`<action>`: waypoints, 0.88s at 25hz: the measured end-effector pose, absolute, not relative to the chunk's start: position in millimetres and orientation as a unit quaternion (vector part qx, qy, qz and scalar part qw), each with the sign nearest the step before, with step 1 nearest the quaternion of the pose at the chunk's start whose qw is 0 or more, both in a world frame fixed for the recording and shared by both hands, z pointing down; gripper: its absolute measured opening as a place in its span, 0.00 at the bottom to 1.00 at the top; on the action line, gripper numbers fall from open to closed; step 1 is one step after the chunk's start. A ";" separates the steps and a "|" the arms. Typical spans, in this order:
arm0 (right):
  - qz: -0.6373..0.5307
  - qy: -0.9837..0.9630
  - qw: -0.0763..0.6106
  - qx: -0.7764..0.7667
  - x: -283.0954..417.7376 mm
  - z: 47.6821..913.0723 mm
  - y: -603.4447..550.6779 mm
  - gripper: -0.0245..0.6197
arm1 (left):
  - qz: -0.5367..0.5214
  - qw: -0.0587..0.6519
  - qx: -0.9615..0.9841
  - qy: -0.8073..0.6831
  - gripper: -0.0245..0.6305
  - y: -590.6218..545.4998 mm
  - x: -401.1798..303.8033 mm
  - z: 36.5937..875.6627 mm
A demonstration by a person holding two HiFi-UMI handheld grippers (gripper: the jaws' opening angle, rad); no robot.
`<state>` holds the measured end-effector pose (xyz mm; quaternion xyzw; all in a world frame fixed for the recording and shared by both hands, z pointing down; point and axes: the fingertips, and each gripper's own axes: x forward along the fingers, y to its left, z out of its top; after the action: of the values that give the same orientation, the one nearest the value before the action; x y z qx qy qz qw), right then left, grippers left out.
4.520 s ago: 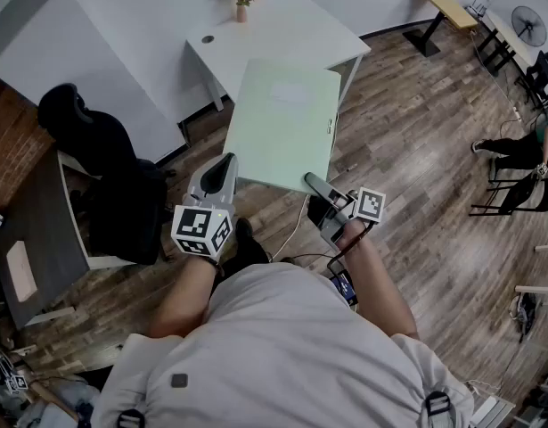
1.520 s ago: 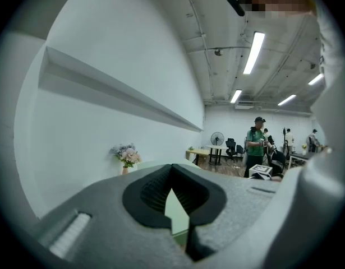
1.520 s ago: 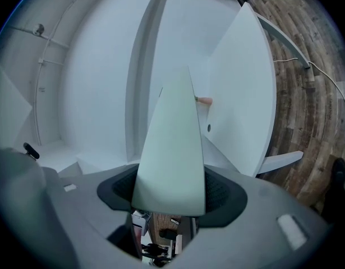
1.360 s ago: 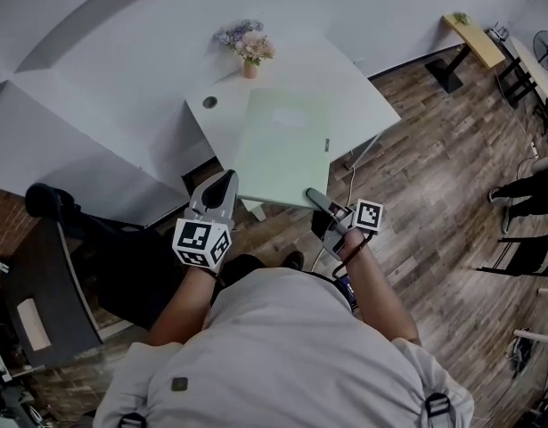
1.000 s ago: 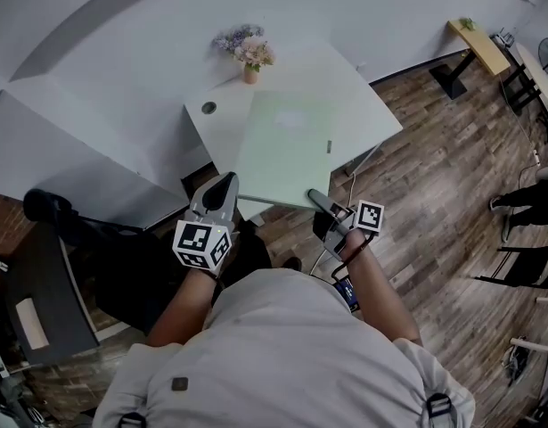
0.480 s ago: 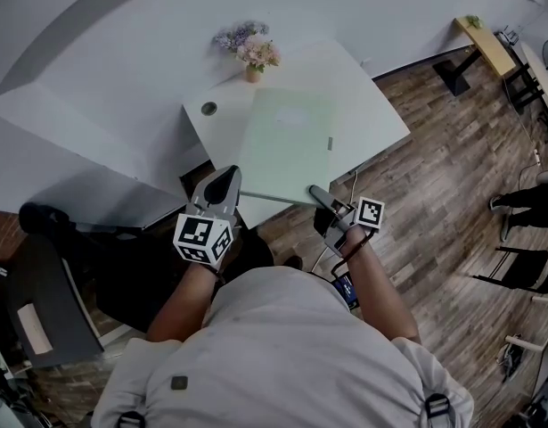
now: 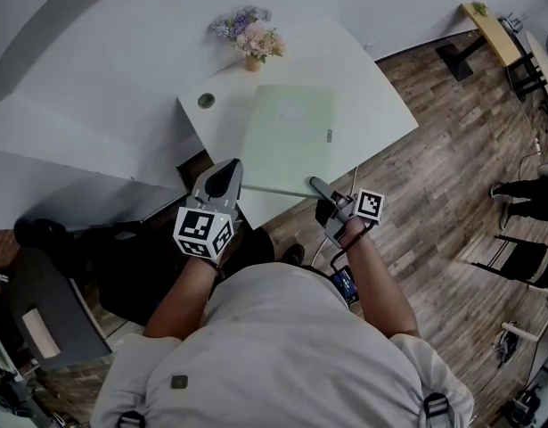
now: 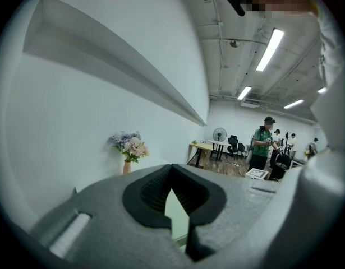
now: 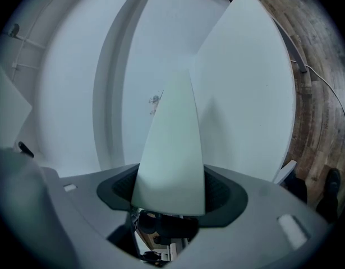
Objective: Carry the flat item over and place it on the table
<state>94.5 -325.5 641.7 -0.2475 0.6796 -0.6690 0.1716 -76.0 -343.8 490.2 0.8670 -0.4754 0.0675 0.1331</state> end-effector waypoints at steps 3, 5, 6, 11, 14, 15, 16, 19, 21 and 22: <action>-0.675 0.672 0.165 -0.255 91.5 656.2 -337.3 0.51 | 0.073 0.141 0.867 -0.472 0.04 -352.2 -79.4 499.4; -0.679 0.669 0.161 -0.258 88.4 666.0 -345.1 0.51 | 0.076 0.148 0.865 -0.473 0.04 -357.6 -83.9 506.3; -0.679 0.668 0.158 -0.261 87.2 671.3 -348.4 0.51 | 0.078 0.151 0.864 -0.474 0.04 -359.9 -86.2 509.7; -0.681 0.665 0.143 -0.272 82.4 692.9 -361.2 0.51 | 0.084 0.163 0.858 -0.479 0.04 -370.2 -97.1 523.7; -0.686 0.660 0.138 -0.274 79.0 701.9 -368.2 0.51 | 0.087 0.168 0.855 -0.483 0.04 -377.3 -102.2 528.7; -0.687 0.659 0.137 -0.275 77.8 704.6 -370.0 0.51 | 0.088 0.168 0.855 -0.483 0.04 -379.1 -103.5 530.1; -0.687 0.658 0.136 -0.276 76.7 707.1 -371.7 0.51 | 0.089 0.169 0.855 -0.483 0.04 -380.7 -104.6 531.7; -0.687 0.659 0.140 -0.272 72.6 711.5 -377.4 0.51 | 0.093 0.175 0.853 -0.484 0.04 -385.4 -108.7 538.6; -0.683 0.663 0.139 -0.275 71.0 715.1 -381.9 0.52 | 0.095 0.179 0.851 -0.484 0.04 -388.4 -111.6 543.0; -0.679 0.666 0.138 -0.278 71.1 717.7 -383.8 0.52 | 0.096 0.181 0.850 -0.484 0.04 -389.6 -112.6 544.7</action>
<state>71.1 -383.8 717.7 -0.2781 0.6656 -0.6787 0.1377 -112.6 -389.6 544.7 0.8505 -0.4844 0.0965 0.1809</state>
